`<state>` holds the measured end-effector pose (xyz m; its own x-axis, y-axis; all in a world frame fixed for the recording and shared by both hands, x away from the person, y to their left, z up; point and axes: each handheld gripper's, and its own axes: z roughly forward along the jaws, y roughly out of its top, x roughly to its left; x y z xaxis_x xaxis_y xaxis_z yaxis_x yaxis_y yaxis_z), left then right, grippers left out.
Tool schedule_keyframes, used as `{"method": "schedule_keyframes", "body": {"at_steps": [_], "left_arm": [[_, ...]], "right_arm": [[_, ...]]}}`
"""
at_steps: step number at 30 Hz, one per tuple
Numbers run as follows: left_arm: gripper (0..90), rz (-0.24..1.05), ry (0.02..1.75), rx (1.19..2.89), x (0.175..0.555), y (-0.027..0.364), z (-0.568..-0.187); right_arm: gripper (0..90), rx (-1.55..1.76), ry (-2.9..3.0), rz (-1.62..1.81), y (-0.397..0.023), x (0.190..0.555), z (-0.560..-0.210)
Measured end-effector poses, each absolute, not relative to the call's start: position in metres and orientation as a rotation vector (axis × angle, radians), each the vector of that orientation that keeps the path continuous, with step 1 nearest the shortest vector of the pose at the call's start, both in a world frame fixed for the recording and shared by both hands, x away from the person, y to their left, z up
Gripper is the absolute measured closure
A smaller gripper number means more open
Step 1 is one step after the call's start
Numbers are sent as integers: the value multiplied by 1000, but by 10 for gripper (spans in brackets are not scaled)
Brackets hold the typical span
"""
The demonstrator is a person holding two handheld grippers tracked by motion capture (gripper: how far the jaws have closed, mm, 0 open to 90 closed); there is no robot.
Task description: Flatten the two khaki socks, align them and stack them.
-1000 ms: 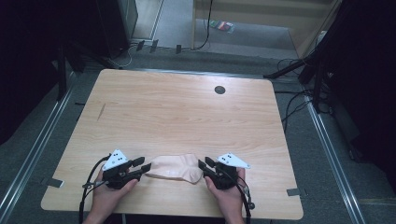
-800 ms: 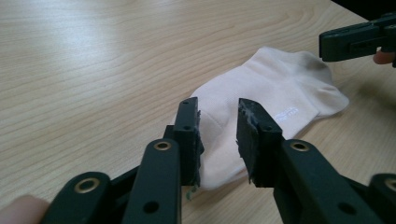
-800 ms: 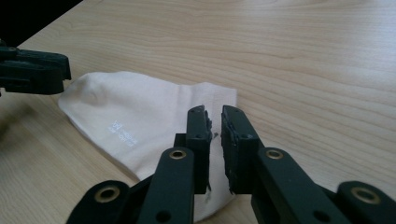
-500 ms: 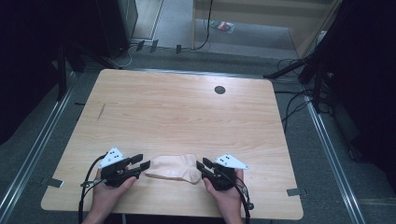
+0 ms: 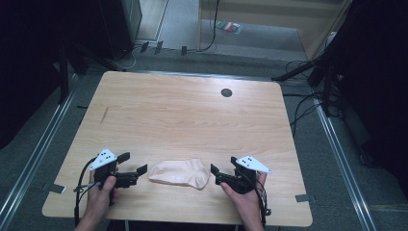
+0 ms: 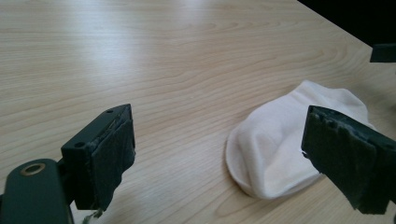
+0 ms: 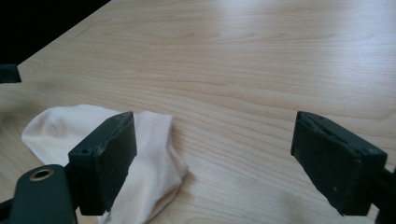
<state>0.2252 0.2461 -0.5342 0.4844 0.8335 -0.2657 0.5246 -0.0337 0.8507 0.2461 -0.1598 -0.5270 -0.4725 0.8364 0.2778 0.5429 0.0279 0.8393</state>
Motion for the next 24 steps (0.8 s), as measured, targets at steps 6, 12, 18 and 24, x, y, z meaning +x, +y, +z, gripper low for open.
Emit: {"method": "schedule_keyframes", "body": {"at_steps": [6, 12, 18, 24], "left_arm": [[105, 414, 1214, 1700, 225, 267, -535], [106, 461, 1249, 1714, 222, 284, -539], [106, 486, 1273, 1719, 218, 295, -541], [106, 501, 1299, 1719, 214, 306, -544]], "right_arm": [[141, 1441, 1994, 1351, -175, 247, -528], [141, 1462, 1971, 1344, -193, 249, -529], [141, 1478, 1952, 1315, -207, 248, -531], [141, 1499, 1931, 1275, -225, 244, -534]]}}
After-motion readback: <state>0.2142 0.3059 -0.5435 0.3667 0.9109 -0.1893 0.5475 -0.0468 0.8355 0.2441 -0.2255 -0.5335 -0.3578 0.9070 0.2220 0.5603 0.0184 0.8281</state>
